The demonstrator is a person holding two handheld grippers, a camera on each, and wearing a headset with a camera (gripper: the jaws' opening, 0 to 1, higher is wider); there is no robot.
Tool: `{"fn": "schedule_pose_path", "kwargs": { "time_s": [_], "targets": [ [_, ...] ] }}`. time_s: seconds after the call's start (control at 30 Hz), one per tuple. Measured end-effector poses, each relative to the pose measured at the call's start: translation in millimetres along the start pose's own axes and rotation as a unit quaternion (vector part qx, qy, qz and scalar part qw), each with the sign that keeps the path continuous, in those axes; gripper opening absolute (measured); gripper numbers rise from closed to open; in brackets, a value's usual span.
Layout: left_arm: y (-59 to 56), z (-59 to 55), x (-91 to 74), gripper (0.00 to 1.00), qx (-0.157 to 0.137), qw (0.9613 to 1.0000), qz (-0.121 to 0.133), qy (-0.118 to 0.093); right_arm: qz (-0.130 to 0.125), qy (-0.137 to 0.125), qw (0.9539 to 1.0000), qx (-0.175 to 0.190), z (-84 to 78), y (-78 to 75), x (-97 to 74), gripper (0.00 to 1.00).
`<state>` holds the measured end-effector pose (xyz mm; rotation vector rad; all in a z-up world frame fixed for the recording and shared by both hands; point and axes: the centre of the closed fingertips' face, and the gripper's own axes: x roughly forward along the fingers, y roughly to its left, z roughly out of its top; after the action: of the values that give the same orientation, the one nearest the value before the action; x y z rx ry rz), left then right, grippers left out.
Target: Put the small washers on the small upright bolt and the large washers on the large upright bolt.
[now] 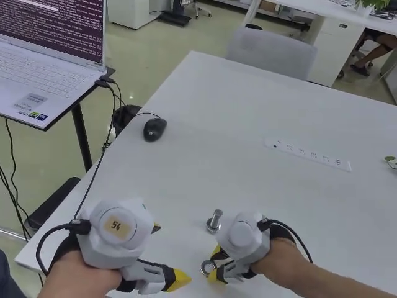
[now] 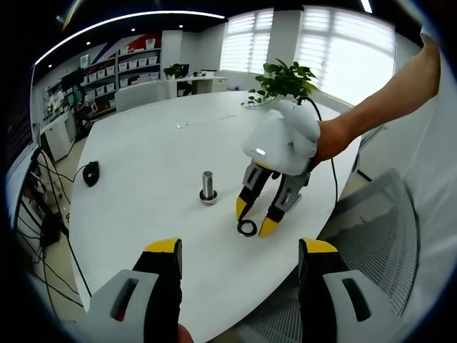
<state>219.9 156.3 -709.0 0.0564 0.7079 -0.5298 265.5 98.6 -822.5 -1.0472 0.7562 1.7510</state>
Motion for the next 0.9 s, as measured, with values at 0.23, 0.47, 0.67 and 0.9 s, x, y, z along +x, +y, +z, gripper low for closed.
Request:
{"fn": "schedule_pose_path", "kwargs": {
  "time_s": [0.23, 0.47, 0.67, 0.9],
  "targets": [
    [-4.4, 2.3, 2.1, 0.66, 0.008, 0.9999, -0.007, 0.002, 0.028, 0.031, 0.9939, -0.102, 3.7, -0.6, 4.2, 0.33],
    [0.1, -1.2, -3.4, 0.66, 0.002, 1.0000, 0.001, 0.003, 0.059, 0.056, 0.9833, -0.163, -0.5, -3.0, 3.5, 0.31],
    [1.4, -1.4, -2.7, 0.66, -0.002, 1.0000, 0.004, 0.002, 0.053, 0.057, 0.9834, -0.164, 2.2, -6.3, 2.6, 0.24],
    [-3.8, 4.3, 1.2, 0.66, 0.004, 1.0000, -0.002, 0.000, 0.036, 0.031, 0.9924, -0.114, 2.5, -6.6, 1.3, 0.23]
  ]
}}
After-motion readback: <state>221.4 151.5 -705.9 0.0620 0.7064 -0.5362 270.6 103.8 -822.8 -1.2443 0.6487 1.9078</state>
